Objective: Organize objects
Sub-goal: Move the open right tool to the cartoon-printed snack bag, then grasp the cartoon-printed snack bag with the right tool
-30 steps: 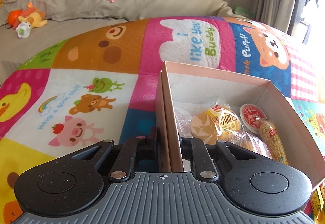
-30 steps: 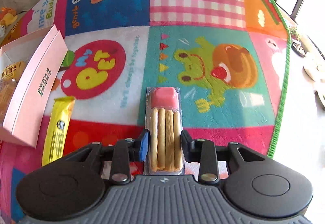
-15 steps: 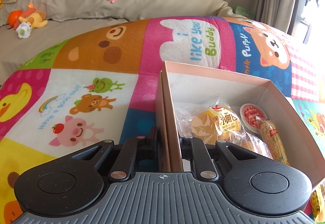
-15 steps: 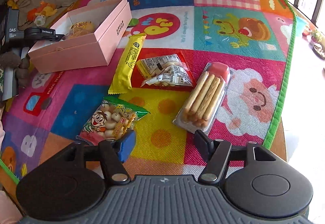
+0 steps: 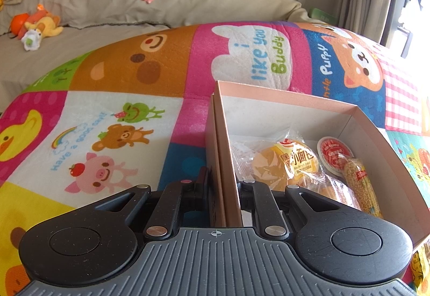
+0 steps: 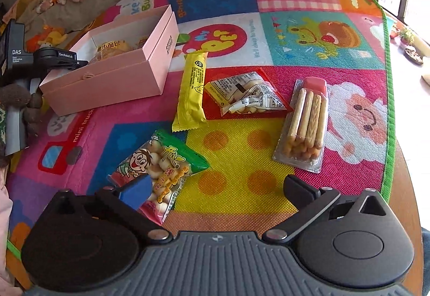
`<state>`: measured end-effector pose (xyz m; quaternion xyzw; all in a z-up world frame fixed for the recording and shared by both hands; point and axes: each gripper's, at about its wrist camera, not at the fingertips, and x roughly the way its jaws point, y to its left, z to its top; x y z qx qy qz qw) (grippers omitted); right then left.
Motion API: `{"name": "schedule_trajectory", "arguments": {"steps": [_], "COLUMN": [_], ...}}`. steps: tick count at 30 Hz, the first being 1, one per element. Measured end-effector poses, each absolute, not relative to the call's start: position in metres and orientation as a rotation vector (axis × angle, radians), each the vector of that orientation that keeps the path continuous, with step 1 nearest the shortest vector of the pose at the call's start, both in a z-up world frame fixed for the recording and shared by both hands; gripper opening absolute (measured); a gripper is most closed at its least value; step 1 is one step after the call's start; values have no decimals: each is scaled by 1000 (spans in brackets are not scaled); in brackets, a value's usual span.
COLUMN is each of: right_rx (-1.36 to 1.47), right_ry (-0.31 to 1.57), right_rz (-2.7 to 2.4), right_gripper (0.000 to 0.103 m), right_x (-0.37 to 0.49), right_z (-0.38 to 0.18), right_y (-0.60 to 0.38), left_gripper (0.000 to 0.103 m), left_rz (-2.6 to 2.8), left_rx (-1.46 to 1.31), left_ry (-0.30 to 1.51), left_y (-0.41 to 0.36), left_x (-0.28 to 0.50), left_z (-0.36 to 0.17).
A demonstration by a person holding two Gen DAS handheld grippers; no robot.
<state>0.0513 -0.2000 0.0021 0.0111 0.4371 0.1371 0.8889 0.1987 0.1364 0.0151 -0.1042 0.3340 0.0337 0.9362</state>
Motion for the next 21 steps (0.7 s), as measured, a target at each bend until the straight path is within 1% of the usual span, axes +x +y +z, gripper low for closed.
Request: {"name": "schedule_trajectory", "arguments": {"steps": [8, 13, 19, 21], "right_rx": [66, 88, -78, -85], "right_ry": [897, 952, 947, 944], "right_rz": [175, 314, 287, 286], "right_gripper": [103, 103, 103, 103], "right_x": [53, 55, 46, 45], "right_z": [1, 8, -2, -3], "right_y": [-192, -175, -136, -136], "left_gripper": [15, 15, 16, 16], "left_rz": [72, 72, 71, 71], "left_rx": [-206, -206, -207, -207], "left_ry": [682, 682, 683, 683], "left_y": [136, 136, 135, 135], "left_x": [198, 198, 198, 198], "left_z": [15, 15, 15, 15]}}
